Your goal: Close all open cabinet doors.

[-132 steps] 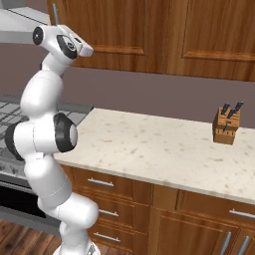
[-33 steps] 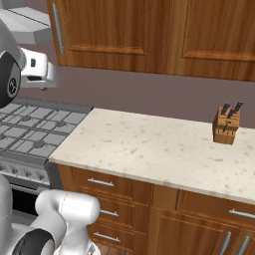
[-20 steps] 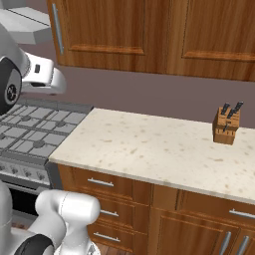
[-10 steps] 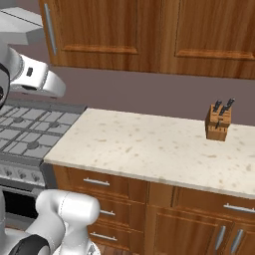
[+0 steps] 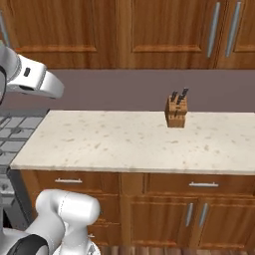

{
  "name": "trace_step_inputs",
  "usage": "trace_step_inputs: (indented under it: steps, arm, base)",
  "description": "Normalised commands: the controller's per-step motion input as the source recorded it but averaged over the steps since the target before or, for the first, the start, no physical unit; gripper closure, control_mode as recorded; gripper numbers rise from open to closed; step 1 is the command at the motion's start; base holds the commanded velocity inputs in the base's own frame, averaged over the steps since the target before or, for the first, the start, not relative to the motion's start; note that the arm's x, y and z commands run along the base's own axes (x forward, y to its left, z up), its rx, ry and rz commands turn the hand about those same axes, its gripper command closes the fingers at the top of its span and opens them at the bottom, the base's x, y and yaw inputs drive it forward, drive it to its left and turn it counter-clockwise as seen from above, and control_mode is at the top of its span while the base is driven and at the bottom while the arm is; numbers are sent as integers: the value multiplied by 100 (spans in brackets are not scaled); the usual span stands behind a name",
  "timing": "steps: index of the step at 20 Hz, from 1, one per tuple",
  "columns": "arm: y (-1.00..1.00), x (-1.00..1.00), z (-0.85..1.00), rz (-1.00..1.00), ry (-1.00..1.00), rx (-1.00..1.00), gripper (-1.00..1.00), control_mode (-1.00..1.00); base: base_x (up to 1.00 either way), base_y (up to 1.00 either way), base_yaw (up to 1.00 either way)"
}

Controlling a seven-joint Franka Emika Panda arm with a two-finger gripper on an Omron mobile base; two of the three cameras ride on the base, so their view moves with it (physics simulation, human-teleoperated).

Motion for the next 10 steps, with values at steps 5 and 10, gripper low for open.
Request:
trace_step_inputs:
  steps: [5,10]
  arm:
    - [0,0,0,0,0,0,-100,100]
    - [0,0,0,0,0,0,-100,100]
  base:
    - [0,-50,-44]
    - [0,-66,-46]
